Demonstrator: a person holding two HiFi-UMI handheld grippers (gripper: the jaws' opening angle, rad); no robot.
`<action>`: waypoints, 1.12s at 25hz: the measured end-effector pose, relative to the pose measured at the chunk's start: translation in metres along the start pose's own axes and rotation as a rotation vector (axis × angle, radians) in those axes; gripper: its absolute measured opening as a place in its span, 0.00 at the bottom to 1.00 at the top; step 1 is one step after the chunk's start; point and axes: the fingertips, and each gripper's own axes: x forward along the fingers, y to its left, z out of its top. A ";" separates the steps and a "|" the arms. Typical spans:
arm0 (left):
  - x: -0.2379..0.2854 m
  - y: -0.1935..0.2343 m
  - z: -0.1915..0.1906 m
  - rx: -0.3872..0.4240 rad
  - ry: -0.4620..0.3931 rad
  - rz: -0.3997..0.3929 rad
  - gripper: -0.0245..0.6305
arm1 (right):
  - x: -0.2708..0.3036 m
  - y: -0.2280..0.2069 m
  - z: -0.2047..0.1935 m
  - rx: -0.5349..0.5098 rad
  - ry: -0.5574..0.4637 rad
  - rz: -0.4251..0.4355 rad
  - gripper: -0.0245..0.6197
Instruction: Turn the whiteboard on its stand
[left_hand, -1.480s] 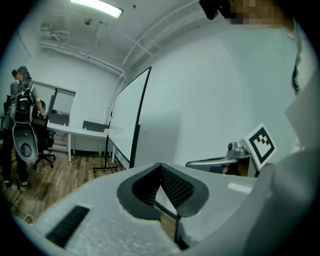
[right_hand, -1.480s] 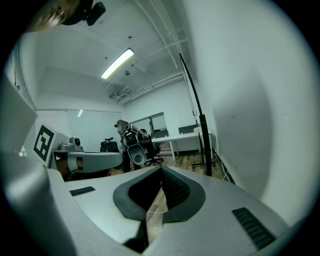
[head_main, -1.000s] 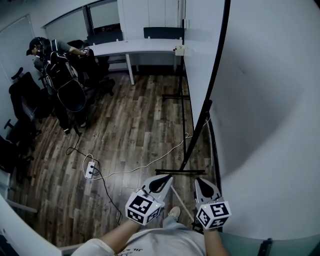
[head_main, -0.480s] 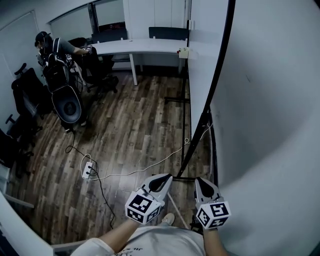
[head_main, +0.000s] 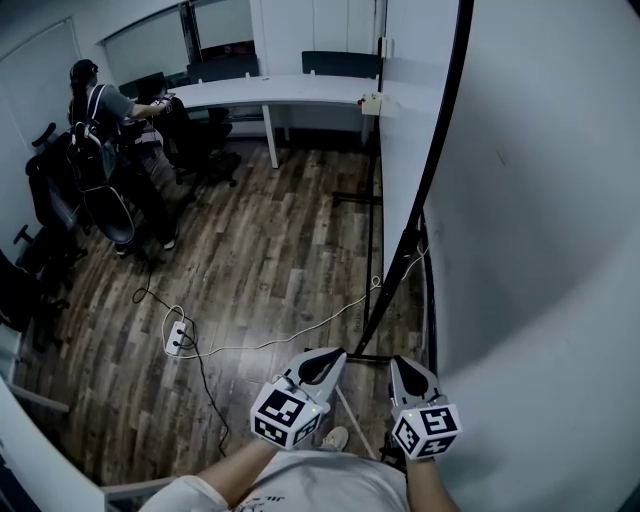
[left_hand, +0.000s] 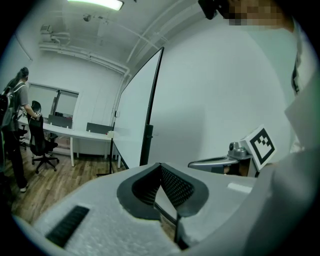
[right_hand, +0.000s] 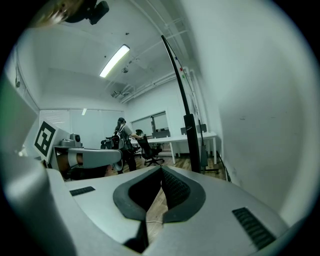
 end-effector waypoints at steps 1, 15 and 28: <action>0.001 0.001 0.000 -0.001 0.003 0.000 0.05 | 0.001 -0.001 0.001 0.001 0.000 0.000 0.05; -0.004 0.033 0.015 0.024 0.025 -0.023 0.05 | 0.019 0.006 0.020 -0.002 -0.018 -0.067 0.05; 0.012 0.068 0.025 0.031 0.018 -0.047 0.05 | 0.047 0.000 0.035 -0.024 -0.031 -0.122 0.05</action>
